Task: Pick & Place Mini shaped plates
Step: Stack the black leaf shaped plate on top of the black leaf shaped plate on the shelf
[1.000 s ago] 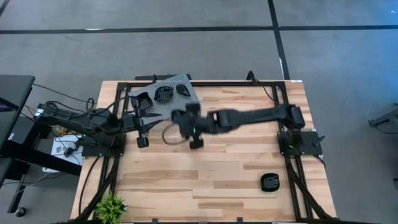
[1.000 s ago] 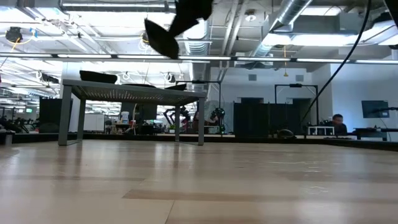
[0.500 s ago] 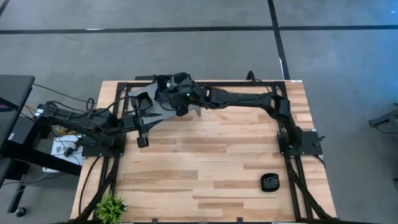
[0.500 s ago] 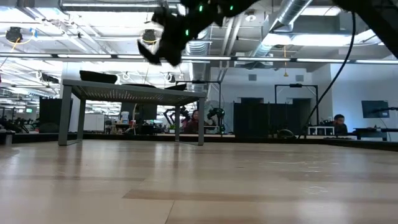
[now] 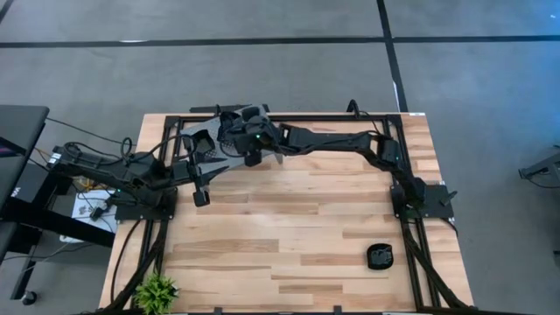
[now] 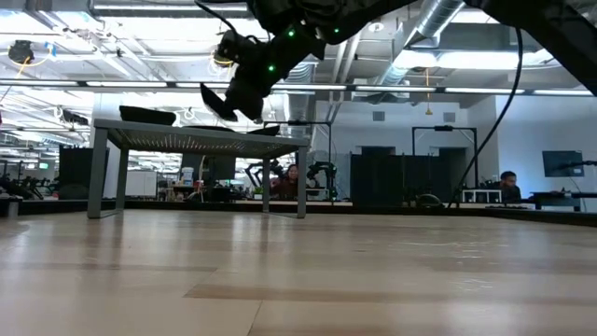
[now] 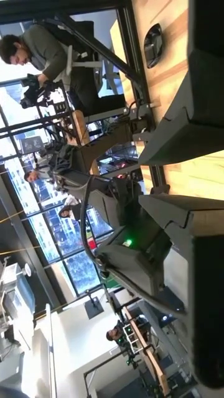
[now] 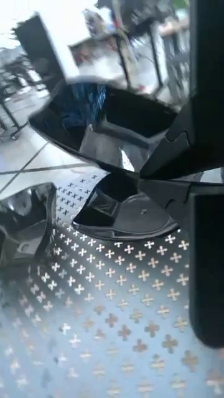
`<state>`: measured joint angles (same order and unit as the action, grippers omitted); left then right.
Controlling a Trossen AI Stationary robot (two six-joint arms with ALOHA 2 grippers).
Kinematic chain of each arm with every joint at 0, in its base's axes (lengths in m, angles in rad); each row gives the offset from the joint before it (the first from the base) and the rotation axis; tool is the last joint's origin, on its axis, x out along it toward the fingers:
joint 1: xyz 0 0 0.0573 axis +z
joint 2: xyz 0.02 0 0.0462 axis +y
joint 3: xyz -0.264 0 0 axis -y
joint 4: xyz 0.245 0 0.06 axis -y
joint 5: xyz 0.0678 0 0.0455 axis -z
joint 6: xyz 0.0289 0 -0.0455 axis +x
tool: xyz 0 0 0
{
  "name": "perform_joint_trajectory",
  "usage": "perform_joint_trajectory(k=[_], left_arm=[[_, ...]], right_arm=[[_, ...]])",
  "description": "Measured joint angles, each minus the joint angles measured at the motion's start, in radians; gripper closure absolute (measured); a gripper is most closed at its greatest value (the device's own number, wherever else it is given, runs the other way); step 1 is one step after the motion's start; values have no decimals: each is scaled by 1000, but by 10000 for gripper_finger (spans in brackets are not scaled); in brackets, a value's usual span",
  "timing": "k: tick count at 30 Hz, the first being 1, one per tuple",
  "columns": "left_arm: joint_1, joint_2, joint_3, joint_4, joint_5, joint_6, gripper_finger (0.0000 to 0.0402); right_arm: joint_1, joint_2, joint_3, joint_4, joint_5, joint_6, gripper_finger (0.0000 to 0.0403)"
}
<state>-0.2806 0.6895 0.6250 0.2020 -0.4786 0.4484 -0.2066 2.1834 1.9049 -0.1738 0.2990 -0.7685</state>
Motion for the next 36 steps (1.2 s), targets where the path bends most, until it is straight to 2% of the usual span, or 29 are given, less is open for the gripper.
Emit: perform_joint_trajectory(k=[6,9,15,20,28,36], left_arm=[[0,0,0,0,0,0,314],[0,0,0,0,0,-4,314],[0,0,0,0,0,-4,314],[0,0,0,-1,0,-4,314],[0,0,0,-5,0,-4,314],[0,0,0,-11,0,-4,314]], right_arm=[[-21,0,0,-4,-30,202,385],[-26,0,0,-22,-64,236,384],[-14,0,0,-15,-70,236,393],[-17,21,-1,-25,-166,130,400],[-12,61,0,15,-140,35,401],[-12,61,0,39,-139,36,384]])
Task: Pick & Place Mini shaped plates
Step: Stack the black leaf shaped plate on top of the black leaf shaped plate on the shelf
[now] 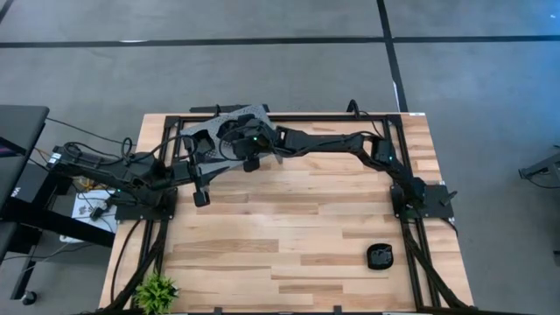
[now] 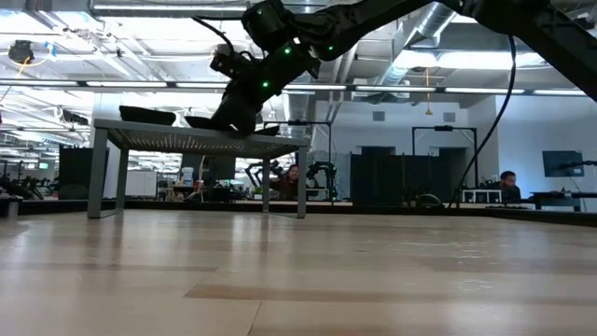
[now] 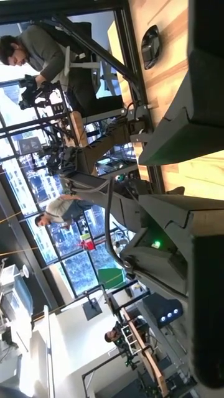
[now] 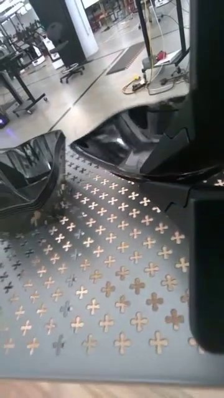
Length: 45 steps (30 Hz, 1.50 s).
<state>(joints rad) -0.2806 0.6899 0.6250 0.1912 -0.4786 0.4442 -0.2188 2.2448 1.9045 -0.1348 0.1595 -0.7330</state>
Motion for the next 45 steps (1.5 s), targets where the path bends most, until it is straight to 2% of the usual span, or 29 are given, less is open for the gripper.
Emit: perform_joint_trajectory(k=[8,12,14,20,25,28,31,33,35,37,38,42,43,45], left_arm=[[0,0,0,-1,0,0,314],[0,0,0,-4,0,-10,314],[0,0,0,-4,0,-12,314],[-1,-1,0,-3,1,-14,314],[-1,-1,0,0,8,-15,314],[-1,0,0,-4,8,-15,314],[-1,-1,0,-5,4,-15,314],[0,0,0,-8,-4,-15,314],[0,0,0,-8,-7,-16,314],[0,0,0,-8,-2,-16,314],[0,0,0,-8,-1,-16,314],[0,3,0,-7,-2,-38,314],[0,4,0,-11,0,-46,314],[0,11,-1,-9,0,-63,314]], right_arm=[[5,0,3,-3,3,1,336],[25,0,43,-36,11,34,312],[47,0,81,-79,49,49,302],[133,-2,274,-323,245,69,290],[221,-2,456,-639,487,73,294],[281,-62,415,-747,667,94,297],[336,-119,415,-937,757,239,302],[371,-161,418,-1081,750,425,307],[399,-197,418,-1264,695,653,312],[423,-221,416,-1421,571,869,317],[434,-232,406,-1436,501,953,319],[488,-312,262,-1346,164,1024,322],[507,-325,219,-1362,112,1047,321],[550,-331,125,-1425,79,1152,321]])
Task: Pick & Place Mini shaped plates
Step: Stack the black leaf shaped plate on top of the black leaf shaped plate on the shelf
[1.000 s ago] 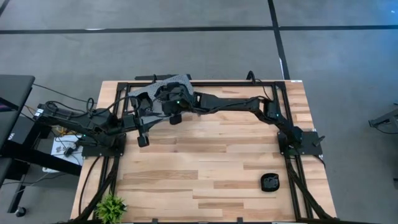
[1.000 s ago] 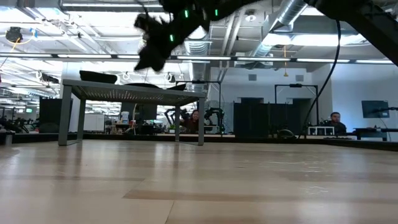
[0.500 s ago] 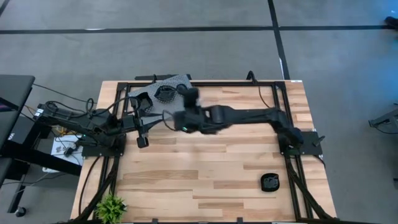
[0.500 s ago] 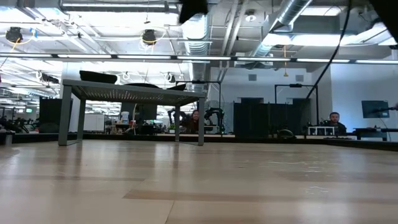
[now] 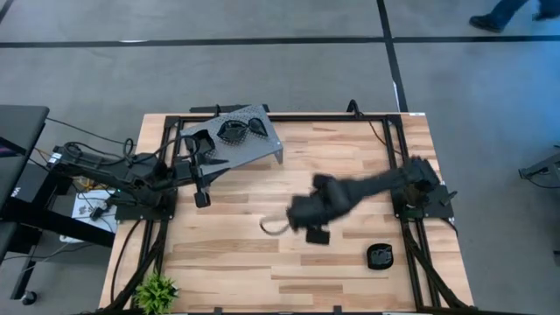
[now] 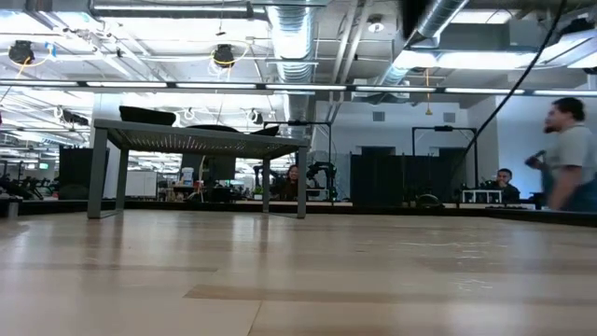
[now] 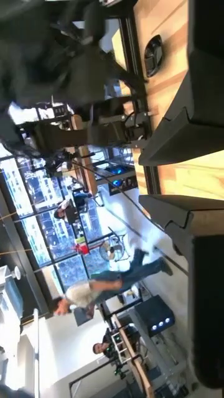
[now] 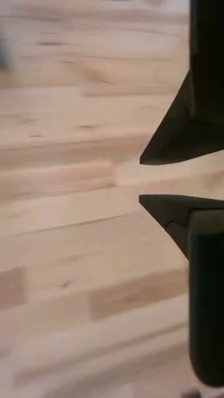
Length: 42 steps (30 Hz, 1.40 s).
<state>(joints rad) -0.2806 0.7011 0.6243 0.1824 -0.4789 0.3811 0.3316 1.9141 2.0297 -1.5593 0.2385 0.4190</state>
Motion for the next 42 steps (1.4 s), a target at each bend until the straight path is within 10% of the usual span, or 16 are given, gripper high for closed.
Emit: perform_joint_trajectory(k=[12,21,42], left_arm=[[1,10,0,-7,0,-4,314],[1,30,0,-10,1,-25,314],[1,61,1,13,1,-27,314]], right_arm=[[261,-373,-624,135,-71,677,321],[497,-400,-915,561,-428,906,321],[584,-77,-918,473,-512,644,321]])
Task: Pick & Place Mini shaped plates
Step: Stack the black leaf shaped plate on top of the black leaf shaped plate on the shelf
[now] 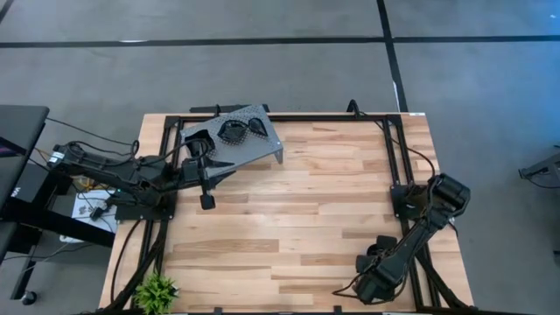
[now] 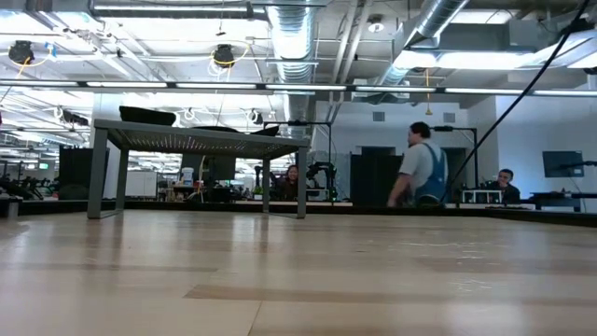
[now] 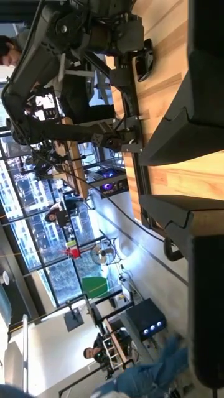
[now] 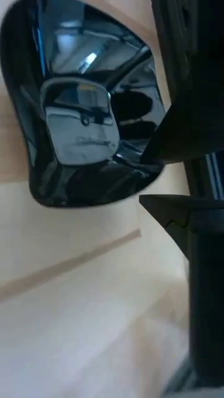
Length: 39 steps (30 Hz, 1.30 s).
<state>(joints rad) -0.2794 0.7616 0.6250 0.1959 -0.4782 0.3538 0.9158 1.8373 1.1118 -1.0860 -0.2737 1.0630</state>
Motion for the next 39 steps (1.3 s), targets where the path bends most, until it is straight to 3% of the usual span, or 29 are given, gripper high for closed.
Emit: perform_joint_trajectory(k=[4,10,16,25,33,39], left_arm=[[0,0,0,4,0,0,314],[0,0,0,7,0,0,314],[0,0,0,6,0,0,314],[0,0,0,7,0,0,314],[0,0,0,7,0,-42,314],[0,0,0,7,0,-45,314]], right_arm=[[-9,-28,1,-9,-5,-16,321],[8,-46,-2,-22,96,-49,321],[25,-38,-19,76,50,-93,321],[19,-38,53,-128,54,-78,321],[49,-37,94,16,-41,-78,321],[65,-33,93,-25,56,-52,321]])
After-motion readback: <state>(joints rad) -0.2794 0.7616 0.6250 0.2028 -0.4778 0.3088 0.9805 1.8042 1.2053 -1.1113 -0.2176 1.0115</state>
